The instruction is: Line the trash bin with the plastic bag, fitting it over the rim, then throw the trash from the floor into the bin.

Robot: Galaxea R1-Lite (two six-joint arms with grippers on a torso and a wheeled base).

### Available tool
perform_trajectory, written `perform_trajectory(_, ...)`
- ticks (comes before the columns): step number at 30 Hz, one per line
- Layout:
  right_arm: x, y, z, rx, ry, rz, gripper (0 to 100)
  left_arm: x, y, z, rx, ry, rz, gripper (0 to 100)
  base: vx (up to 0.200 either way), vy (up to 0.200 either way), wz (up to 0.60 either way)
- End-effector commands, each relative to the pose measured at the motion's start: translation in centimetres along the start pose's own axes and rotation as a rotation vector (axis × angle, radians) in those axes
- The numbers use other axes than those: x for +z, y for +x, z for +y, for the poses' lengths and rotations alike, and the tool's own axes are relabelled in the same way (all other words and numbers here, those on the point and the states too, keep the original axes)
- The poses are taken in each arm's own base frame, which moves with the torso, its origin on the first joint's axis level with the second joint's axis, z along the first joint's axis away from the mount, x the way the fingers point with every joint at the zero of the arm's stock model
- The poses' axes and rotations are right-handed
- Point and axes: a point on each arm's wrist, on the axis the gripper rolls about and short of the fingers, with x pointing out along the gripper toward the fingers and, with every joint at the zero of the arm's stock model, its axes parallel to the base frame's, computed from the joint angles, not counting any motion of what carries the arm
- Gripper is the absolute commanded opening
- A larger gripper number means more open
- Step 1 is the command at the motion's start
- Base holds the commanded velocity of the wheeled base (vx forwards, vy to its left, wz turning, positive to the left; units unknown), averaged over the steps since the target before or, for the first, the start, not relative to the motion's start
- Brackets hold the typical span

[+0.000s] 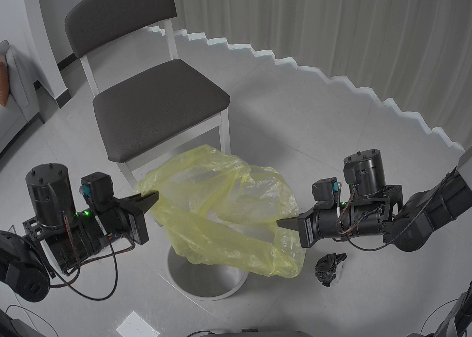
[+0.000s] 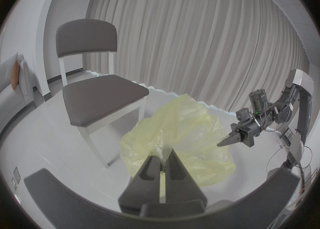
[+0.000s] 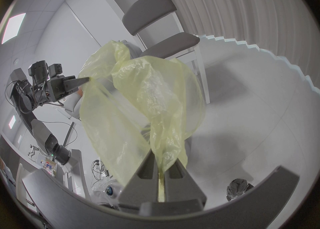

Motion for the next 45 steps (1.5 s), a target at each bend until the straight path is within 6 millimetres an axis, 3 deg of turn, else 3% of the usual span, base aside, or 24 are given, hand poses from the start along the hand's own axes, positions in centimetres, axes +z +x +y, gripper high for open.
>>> perform_trajectory(1, -0.5, 0.2, 1.1, 0.025, -0.014, 0.023, 0, -1.4, -2.2, 0.0, 0.008, -0.004, 0.026, 0, 0.0, 0.0, 0.0)
perform_trajectory(7, -1.8, -0.2, 2.7, 0.054, -0.036, 0.063, 0, -3.0, -5.0, -0.1, 0.007, -0.005, 0.047, 0, 0.0, 0.0, 0.0)
perform_trajectory(17, -3.3, -0.7, 2.8, 0.049, -0.03, 0.11, 0, -3.8, -6.0, -0.1, 0.002, -0.018, 0.088, 0, 0.0, 0.0, 0.0)
perform_trajectory(23, -3.9, 0.7, 2.0, 0.039, -0.05, 0.138, 0, -5.0, -4.2, 0.8, 0.009, -0.06, 0.187, 0, 0.0, 0.0, 0.0)
perform_trajectory(33, -2.8, 2.1, 0.9, 0.025, -0.055, 0.111, 0, -3.2, 0.6, 2.8, 0.046, -0.069, 0.055, 0, 0.0, 0.0, 0.0)
perform_trajectory(37, -2.8, 2.5, 0.7, 0.022, -0.051, 0.113, 0, -3.6, 1.3, 3.1, 0.051, -0.073, 0.082, 0, 0.0, 0.0, 0.0)
perform_trajectory(40, -3.8, 3.6, 0.2, 0.019, -0.042, 0.15, 0, -4.9, 1.8, 3.3, 0.056, -0.086, 0.141, 0, 0.0, 0.0, 0.0)
perform_trajectory(45, -4.7, 4.5, 0.1, 0.02, -0.037, 0.184, 0, -6.6, 1.4, 3.3, 0.061, -0.097, 0.206, 0, 0.0, 0.0, 0.0)
